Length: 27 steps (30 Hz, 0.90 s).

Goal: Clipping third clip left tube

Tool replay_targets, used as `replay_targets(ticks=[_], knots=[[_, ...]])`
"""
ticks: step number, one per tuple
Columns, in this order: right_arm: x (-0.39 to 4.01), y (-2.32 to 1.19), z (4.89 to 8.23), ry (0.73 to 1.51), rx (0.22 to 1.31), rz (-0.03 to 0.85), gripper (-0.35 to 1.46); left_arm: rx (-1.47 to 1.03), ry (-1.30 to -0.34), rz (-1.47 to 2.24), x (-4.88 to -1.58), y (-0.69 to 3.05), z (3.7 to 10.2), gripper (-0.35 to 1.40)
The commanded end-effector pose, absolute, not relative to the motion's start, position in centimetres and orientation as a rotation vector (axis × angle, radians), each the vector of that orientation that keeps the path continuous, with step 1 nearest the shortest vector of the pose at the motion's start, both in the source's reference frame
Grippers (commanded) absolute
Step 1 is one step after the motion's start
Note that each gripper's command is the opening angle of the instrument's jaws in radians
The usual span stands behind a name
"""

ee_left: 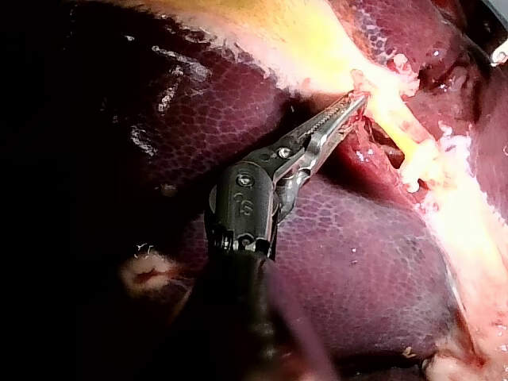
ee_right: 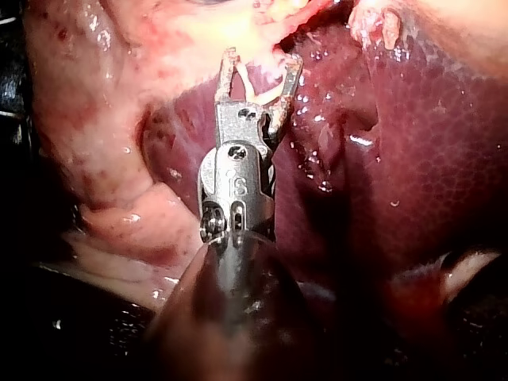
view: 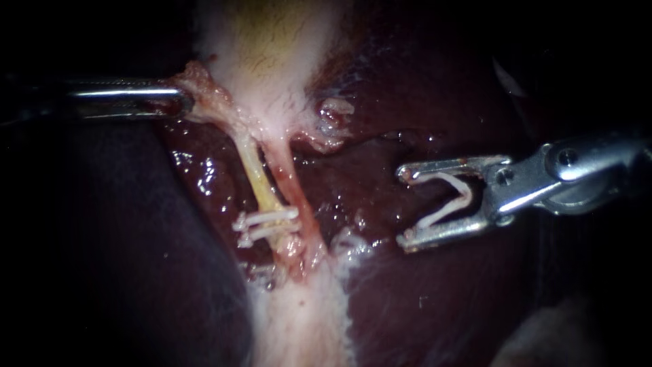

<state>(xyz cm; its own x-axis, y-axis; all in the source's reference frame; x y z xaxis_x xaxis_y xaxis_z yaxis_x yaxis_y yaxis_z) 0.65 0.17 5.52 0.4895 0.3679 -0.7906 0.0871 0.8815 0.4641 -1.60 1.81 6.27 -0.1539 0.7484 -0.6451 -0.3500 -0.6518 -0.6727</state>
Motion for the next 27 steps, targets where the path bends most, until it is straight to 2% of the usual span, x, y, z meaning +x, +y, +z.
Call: replay_targets(ticks=[1,9,20,27], knots=[[0.70,0.17,5.53,1.055,0.483,0.180,0.49,-1.365,-0.476,1.887,-1.61,1.79,6.27,-0.35],[1.08,0.12,5.63,1.040,0.520,0.255,0.50,-1.371,-0.473,1.894,-1.73,1.70,6.27,-0.35],[1.65,0.18,5.70,1.052,0.609,0.270,0.48,-1.373,-0.475,1.894,-1.81,1.68,6.29,-0.35],[1.83,0.13,5.80,1.049,0.634,0.294,0.48,-1.373,-0.474,1.895,-1.81,1.68,6.29,-0.35]])
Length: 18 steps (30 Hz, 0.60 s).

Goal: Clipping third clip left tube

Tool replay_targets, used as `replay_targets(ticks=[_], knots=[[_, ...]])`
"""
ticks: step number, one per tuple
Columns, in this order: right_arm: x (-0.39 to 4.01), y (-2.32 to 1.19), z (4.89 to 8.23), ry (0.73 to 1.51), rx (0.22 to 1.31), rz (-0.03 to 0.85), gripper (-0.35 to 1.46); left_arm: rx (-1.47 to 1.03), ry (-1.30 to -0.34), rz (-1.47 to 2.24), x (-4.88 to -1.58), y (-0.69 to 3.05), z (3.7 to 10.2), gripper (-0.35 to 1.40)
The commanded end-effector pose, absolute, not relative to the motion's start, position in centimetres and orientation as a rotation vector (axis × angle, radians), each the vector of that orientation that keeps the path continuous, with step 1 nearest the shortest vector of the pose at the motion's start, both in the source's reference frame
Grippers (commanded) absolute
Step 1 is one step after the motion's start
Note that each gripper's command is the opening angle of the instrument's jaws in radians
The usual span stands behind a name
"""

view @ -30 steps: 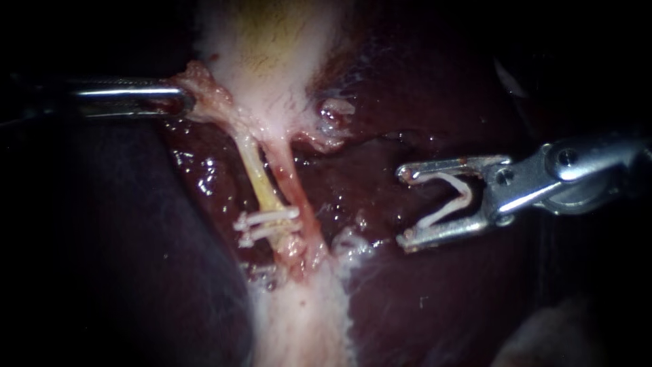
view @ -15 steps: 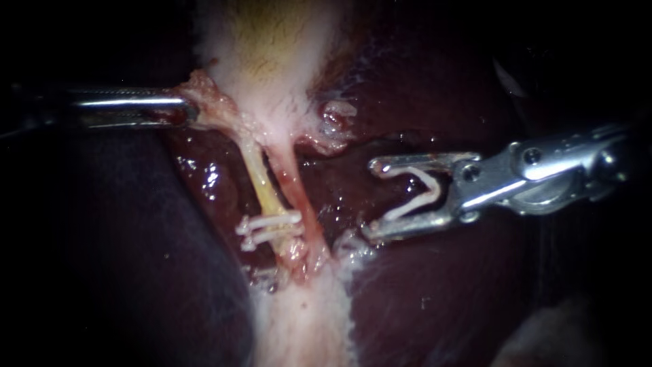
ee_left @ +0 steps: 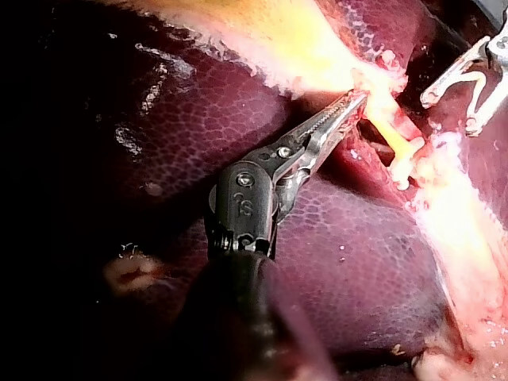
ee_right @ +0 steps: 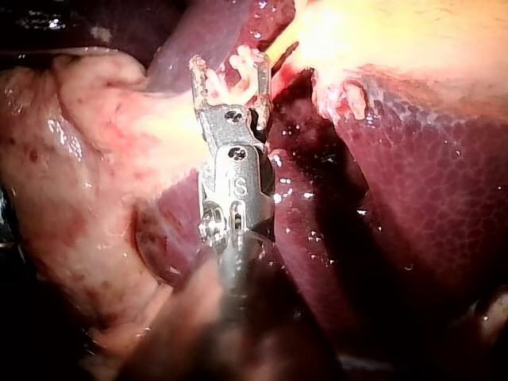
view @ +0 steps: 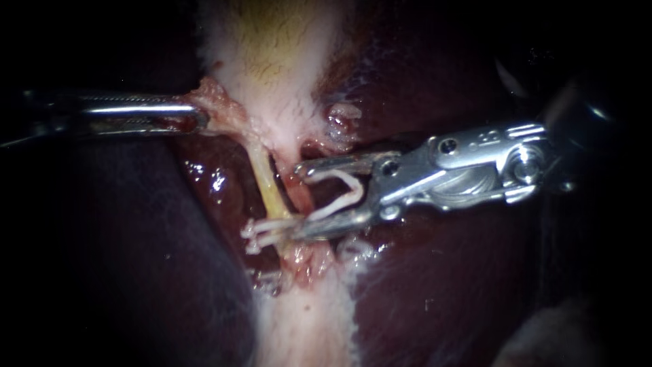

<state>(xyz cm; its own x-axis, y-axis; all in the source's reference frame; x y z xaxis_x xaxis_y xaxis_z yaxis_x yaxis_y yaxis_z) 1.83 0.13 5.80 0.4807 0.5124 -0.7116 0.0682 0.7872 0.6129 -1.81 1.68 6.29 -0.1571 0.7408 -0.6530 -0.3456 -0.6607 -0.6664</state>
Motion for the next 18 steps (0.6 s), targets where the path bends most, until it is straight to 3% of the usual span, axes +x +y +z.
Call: replay_targets(ticks=[1,18], knots=[[1.85,0.12,5.82,1.048,0.638,0.297,0.48,-1.373,-0.474,1.895,-1.81,1.68,6.30,-0.35],[2.01,0.15,6.44,1.023,0.643,0.337,0.49,-1.375,-0.476,1.895,-1.82,1.66,6.29,-0.35]])
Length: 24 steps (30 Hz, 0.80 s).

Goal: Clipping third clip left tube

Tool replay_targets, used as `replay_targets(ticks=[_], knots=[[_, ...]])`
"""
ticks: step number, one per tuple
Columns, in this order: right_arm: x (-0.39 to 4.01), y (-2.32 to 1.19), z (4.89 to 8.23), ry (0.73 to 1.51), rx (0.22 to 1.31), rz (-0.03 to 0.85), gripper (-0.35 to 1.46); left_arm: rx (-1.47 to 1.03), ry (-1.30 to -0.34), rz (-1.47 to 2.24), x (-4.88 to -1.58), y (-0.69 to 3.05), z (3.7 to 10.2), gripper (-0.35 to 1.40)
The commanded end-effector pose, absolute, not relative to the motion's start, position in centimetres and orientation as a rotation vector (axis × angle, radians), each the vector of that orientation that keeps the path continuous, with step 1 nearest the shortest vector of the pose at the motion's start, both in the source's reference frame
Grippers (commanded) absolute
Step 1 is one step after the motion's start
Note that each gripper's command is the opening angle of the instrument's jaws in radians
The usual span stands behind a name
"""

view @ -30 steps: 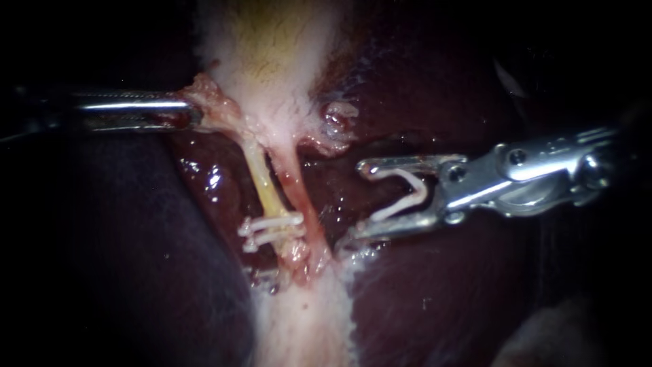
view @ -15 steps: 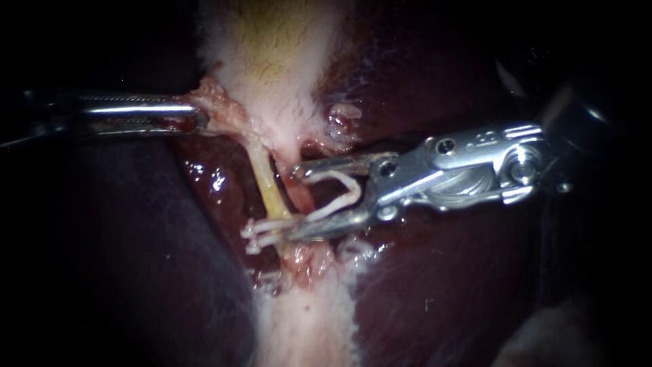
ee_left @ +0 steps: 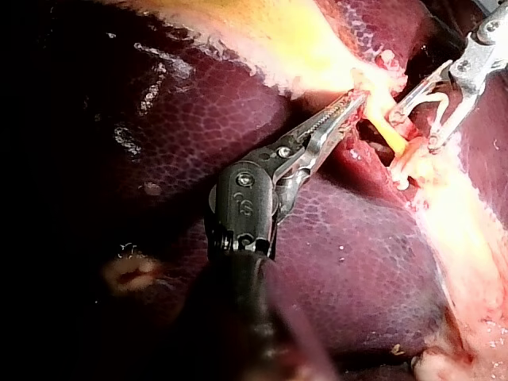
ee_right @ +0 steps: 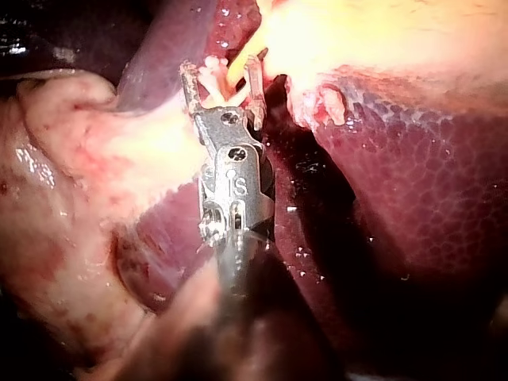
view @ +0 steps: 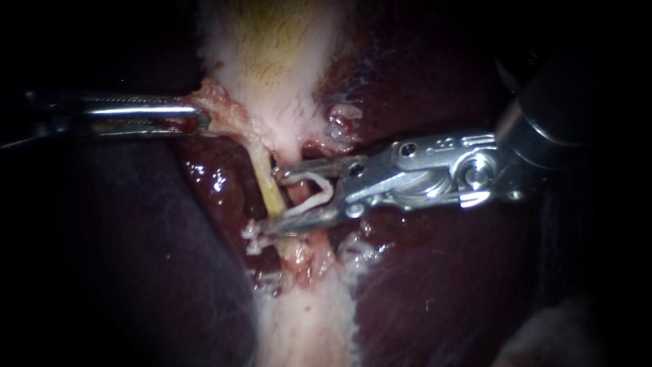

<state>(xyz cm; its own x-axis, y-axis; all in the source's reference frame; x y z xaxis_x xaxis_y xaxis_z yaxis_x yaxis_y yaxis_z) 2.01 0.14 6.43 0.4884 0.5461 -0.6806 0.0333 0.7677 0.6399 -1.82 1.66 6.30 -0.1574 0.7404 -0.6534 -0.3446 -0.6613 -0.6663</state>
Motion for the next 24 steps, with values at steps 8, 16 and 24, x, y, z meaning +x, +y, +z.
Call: replay_targets(ticks=[8,16,24], knots=[[1.98,0.24,6.63,1.010,0.633,0.339,0.49,-1.376,-0.479,1.896,-1.83,1.66,6.29,-0.35],[2.24,0.29,6.67,1.022,0.625,0.354,0.50,-1.376,-0.479,1.896,-1.83,1.66,6.29,-0.35],[2.48,0.28,6.75,1.061,0.642,0.380,0.50,-1.376,-0.478,1.896,-1.83,1.66,6.29,-0.35]])
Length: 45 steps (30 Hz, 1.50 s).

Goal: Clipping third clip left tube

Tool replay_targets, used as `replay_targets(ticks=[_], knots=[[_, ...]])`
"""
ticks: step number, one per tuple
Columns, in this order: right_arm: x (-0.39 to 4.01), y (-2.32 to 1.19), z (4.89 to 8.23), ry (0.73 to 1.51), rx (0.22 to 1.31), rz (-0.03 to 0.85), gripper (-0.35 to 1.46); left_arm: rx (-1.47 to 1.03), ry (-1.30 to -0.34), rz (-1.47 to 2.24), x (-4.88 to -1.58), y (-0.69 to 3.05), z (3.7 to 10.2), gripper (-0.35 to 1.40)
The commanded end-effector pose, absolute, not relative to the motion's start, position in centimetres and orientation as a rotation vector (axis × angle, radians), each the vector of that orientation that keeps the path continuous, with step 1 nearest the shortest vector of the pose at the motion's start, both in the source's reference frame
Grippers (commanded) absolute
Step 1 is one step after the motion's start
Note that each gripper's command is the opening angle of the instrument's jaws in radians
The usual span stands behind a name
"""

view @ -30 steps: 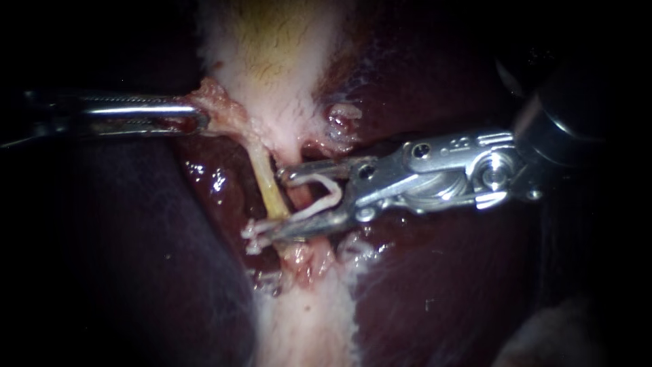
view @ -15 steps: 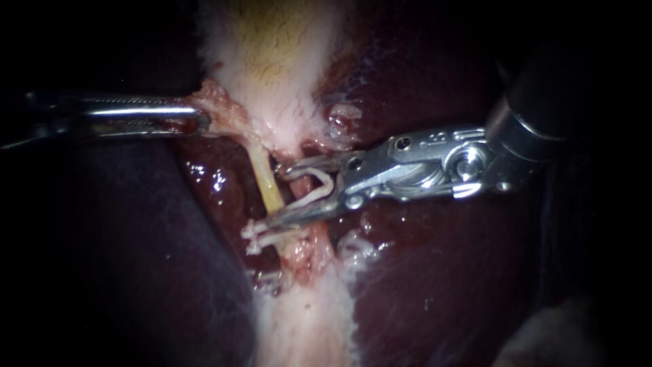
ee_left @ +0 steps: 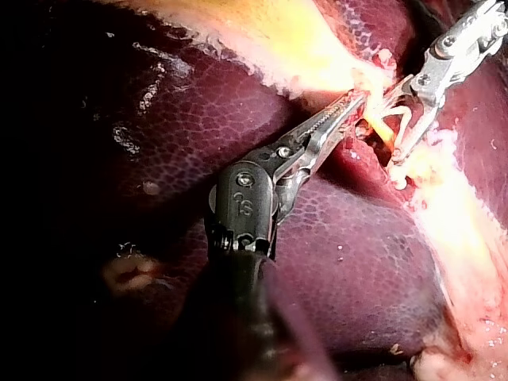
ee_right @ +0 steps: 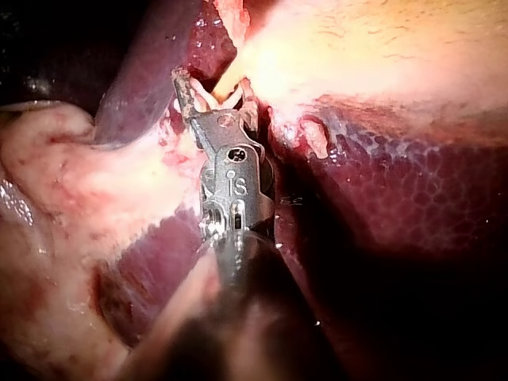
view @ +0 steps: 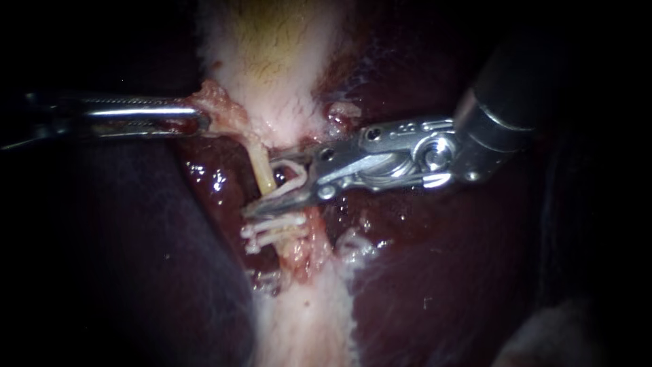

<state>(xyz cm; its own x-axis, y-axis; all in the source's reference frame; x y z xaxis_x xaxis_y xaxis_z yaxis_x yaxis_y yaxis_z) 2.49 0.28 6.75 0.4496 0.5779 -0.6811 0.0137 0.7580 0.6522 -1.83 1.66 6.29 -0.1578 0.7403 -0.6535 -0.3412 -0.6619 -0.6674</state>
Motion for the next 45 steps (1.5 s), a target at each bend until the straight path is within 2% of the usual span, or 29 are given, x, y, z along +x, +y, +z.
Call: replay_targets(ticks=[1,6,9,13,20,33,45], knots=[[2.49,0.28,6.75,1.072,0.645,0.387,0.50,-1.376,-0.478,1.896,-1.83,1.66,6.29,-0.35],[2.47,0.31,6.68,1.118,0.668,0.431,0.50,-1.376,-0.478,1.896,-1.83,1.66,6.30,-0.35],[2.47,0.34,6.61,1.188,0.716,0.474,0.50,-1.376,-0.479,1.896,-1.83,1.66,6.30,-0.35],[2.46,0.39,6.44,1.259,0.812,0.462,0.49,-1.377,-0.479,1.896,-1.83,1.66,6.31,-0.35],[2.48,0.49,6.04,1.346,0.861,0.480,0.45,-1.377,-0.480,1.896,-1.83,1.66,6.31,-0.35],[2.42,0.54,6.05,1.336,0.882,0.526,0.38,-1.377,-0.480,1.897,-1.82,1.67,6.33,-0.35],[2.31,0.55,6.07,1.311,0.890,0.558,-0.05,-1.378,-0.481,1.897,-1.81,1.70,6.37,-0.35]])
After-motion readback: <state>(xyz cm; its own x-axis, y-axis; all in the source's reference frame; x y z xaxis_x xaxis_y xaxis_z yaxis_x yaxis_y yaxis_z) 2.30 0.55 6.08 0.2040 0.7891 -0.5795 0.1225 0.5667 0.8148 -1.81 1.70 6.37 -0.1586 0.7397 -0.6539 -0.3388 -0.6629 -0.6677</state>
